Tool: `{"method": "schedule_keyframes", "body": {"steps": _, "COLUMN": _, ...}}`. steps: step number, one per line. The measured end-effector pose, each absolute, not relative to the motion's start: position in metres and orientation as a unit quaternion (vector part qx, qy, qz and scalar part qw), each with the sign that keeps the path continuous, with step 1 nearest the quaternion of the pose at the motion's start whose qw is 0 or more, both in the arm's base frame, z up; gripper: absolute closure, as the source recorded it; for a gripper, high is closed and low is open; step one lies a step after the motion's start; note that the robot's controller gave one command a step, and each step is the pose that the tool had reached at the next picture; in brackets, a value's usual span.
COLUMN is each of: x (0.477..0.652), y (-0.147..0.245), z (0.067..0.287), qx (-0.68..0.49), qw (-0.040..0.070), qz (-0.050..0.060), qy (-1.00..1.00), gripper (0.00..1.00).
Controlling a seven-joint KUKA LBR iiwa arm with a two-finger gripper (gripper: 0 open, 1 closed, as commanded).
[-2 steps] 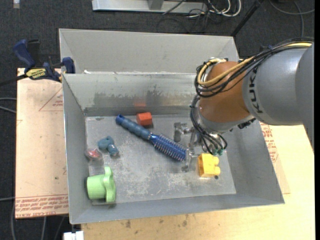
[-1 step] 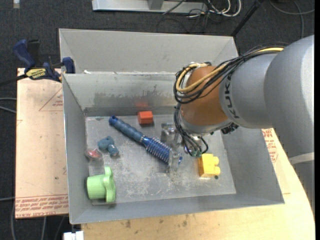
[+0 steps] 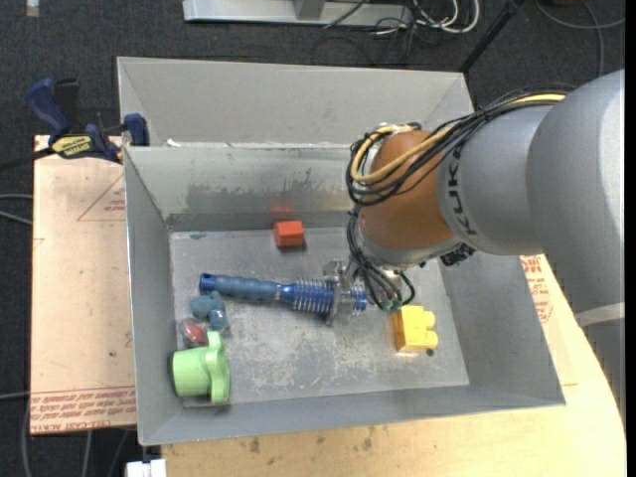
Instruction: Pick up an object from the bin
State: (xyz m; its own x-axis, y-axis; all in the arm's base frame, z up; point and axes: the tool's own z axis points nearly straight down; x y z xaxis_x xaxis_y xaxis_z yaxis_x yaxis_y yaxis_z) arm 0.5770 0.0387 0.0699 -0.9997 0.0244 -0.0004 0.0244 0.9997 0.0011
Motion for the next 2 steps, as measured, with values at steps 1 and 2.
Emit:
{"method": "schedule_keyframes", "body": {"steps": 1, "x": 0.582, "y": 0.043, "z": 0.188, "qx": 0.028, "qw": 0.004, "qz": 0.001, "qy": 1.000, "gripper": 1.00}}
{"method": "schedule_keyframes", "body": {"steps": 2, "x": 0.589, "y": 0.033, "z": 0.269, "qx": 0.028, "qw": 0.005, "qz": 0.000, "qy": 1.000, "gripper": 1.00}}
